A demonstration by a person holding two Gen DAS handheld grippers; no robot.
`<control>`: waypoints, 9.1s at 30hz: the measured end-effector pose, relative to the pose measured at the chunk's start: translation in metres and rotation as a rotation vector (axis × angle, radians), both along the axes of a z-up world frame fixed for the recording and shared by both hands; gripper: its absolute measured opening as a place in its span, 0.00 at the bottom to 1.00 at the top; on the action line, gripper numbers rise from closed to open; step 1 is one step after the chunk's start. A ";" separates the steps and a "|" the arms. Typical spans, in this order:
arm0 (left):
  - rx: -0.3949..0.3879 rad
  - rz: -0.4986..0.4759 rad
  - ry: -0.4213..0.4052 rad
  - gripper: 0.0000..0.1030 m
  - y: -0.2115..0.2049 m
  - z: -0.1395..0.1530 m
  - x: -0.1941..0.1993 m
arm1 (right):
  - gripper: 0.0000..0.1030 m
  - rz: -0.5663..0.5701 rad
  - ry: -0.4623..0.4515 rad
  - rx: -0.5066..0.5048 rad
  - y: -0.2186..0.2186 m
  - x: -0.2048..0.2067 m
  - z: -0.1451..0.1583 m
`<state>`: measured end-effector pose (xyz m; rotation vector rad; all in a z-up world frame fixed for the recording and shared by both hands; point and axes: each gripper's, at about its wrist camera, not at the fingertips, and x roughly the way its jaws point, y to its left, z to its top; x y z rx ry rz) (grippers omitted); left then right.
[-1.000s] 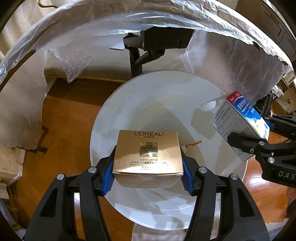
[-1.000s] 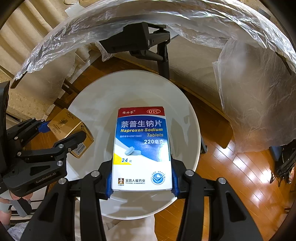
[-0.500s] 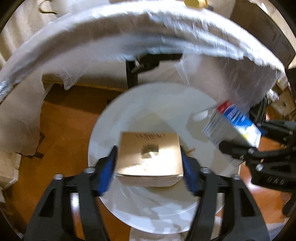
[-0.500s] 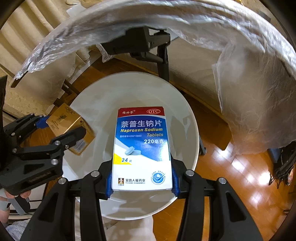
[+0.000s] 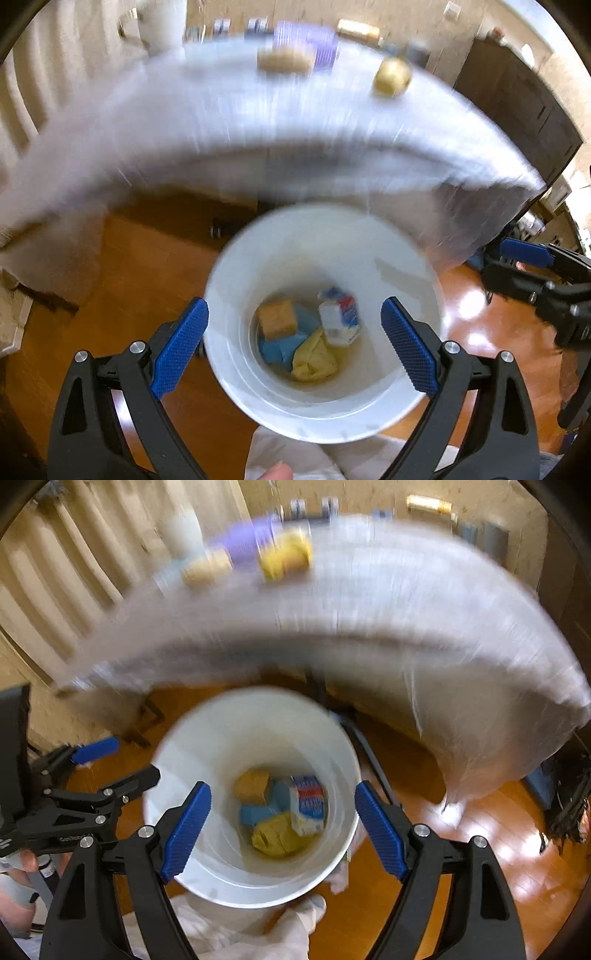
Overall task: Collect trash
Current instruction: 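Raise both tools from the bin back toward the table, then grasp the dental floss box with the left tool while the right tool grasps a purple roller, then carry the floss box and purple roller over the white bin with both tools, then open both tools to drop the floss box and roller into the bin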
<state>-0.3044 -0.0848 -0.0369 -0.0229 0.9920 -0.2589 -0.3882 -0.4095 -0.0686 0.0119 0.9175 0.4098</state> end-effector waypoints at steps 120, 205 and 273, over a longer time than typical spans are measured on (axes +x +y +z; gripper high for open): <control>0.095 -0.070 -0.063 0.54 0.045 0.032 0.231 | 0.73 -0.014 0.013 0.284 0.074 0.207 0.053; 0.036 0.082 -0.077 0.54 0.015 0.042 0.030 | 0.73 0.041 0.010 0.213 0.008 0.037 0.018; 0.144 -0.098 0.128 0.54 -0.002 -0.056 0.031 | 0.73 0.014 0.197 0.015 0.048 0.043 -0.080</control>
